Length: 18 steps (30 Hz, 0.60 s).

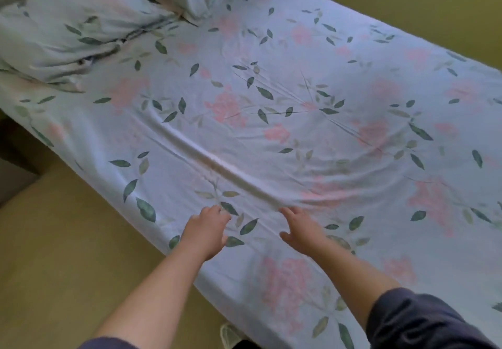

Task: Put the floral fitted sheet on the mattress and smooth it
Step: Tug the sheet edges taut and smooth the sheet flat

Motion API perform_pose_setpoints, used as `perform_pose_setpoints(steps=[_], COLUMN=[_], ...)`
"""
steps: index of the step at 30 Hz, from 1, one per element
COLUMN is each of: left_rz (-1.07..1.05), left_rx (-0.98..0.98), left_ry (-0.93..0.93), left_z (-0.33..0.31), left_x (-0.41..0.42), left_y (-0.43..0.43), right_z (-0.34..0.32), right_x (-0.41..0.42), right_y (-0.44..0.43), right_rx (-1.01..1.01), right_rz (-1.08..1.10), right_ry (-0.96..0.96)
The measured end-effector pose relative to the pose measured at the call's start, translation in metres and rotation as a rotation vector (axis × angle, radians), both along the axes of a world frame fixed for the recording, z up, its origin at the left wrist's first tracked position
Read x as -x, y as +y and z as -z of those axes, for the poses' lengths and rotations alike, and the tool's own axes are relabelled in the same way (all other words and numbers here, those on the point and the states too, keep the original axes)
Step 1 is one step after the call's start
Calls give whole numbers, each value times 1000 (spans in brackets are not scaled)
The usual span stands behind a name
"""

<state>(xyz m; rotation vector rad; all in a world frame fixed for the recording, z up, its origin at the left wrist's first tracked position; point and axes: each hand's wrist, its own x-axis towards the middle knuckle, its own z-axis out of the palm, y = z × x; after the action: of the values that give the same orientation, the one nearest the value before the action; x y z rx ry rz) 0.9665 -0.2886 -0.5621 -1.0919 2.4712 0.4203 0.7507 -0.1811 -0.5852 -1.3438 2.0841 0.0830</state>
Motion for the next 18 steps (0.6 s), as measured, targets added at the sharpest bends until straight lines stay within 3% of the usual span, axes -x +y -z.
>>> perform_pose_setpoints(steps=[2, 6, 8, 13, 18], left_rz=[-4, 17, 27, -85, -45], left_rx=[59, 193, 200, 12, -83], left_ry=[35, 360, 454, 120, 11], left_z=[31, 75, 98, 149, 165], left_x=[-1, 33, 68, 117, 64], left_y=[-43, -139, -187, -234, -215], right_z=[25, 62, 85, 134, 139], right_x=[-7, 6, 20, 5, -55], right_y=[-40, -122, -160, -193, -162], right_rx=[56, 215, 202, 27, -139], right_rz=[156, 509, 652, 889, 840], right_ry=[2, 97, 176, 138, 99])
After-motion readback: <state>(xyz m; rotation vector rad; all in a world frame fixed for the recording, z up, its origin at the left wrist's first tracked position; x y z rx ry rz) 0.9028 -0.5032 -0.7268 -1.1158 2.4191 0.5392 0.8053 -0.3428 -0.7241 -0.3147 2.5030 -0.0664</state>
